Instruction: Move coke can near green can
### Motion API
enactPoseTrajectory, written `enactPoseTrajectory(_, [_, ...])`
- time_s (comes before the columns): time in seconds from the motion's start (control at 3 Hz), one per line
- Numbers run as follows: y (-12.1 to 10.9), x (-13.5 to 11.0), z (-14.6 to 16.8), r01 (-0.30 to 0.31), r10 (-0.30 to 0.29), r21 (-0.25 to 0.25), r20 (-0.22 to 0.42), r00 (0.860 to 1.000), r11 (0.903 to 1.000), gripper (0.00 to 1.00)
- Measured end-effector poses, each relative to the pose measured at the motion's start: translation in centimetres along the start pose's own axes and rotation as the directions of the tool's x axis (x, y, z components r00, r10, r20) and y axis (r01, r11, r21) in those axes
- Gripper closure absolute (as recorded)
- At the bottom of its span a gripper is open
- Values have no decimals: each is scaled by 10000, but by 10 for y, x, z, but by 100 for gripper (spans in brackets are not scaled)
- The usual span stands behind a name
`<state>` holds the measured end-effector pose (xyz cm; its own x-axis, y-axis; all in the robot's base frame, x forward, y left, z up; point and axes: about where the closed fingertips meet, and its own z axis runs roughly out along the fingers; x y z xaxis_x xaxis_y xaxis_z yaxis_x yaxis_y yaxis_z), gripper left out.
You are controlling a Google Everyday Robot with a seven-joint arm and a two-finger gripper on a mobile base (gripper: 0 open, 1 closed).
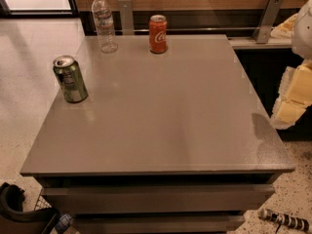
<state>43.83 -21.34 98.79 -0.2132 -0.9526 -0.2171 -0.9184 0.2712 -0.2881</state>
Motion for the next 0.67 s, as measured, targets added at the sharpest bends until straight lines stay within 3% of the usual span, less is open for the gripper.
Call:
enactPoseTrajectory(0.33, [0, 0, 0, 0, 0, 0, 0, 10000, 10000, 0])
enactPoseTrajectory(0.67, [-16, -3, 6, -360, 332, 471, 580, 9978, 9982, 0])
